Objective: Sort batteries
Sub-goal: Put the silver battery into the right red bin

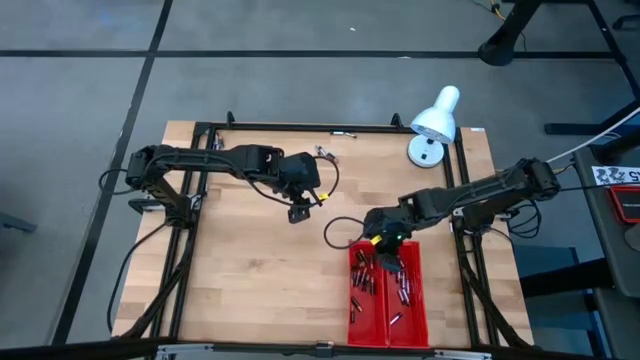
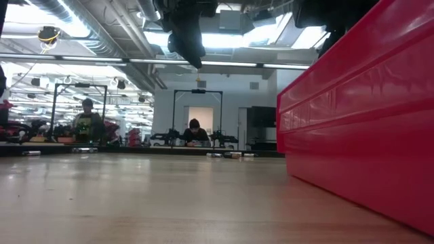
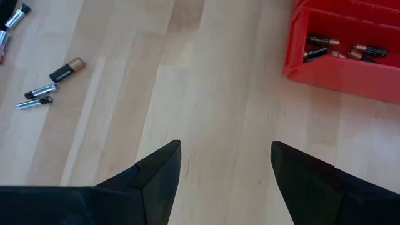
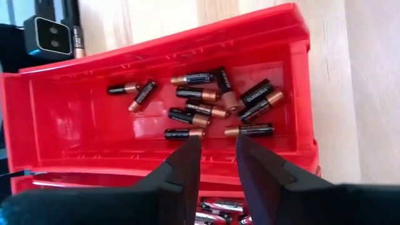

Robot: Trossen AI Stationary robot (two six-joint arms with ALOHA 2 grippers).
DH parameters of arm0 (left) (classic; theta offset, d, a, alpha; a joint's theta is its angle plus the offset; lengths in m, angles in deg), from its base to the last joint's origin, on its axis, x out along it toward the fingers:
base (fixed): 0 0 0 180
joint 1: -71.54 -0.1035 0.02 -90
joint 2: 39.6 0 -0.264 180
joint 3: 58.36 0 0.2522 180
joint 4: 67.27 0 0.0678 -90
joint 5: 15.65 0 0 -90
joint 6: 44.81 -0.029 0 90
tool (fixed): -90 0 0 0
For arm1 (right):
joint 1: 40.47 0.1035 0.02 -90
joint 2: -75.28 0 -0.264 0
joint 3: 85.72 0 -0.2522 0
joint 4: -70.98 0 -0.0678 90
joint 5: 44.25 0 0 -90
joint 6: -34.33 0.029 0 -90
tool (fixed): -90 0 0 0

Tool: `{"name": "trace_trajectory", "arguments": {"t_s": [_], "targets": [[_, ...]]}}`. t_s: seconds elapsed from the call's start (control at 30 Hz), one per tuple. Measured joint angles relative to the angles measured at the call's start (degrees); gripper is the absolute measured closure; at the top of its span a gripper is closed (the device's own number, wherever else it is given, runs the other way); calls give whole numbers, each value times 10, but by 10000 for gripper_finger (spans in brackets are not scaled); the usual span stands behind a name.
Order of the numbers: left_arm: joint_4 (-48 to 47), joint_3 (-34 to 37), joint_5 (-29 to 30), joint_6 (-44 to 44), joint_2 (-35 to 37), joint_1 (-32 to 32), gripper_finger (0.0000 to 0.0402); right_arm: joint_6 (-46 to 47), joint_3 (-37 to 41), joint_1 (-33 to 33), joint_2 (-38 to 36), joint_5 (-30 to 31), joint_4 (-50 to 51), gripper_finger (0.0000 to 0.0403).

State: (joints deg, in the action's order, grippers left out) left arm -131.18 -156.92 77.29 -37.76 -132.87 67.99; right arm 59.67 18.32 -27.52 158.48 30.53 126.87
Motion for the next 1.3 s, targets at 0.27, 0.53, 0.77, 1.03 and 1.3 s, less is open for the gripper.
{"name": "trace_trajectory", "arguments": {"t_s": [0.27,0.53,0.77,1.03,1.3], "targets": [[-66,0,1,22,0,0,164,31,-11,-10,-31,19,50,297],[-241,1,43,93,-7,-32,164,34,-16,-10,-102,124,75,297],[-243,1,43,125,-8,-41,164,62,-16,-10,-129,184,100,297],[-211,2,43,127,-8,-41,164,170,-14,-69,-147,155,320,297],[-144,2,39,120,-9,-41,164,97,62,-162,-132,31,364,297]]}}
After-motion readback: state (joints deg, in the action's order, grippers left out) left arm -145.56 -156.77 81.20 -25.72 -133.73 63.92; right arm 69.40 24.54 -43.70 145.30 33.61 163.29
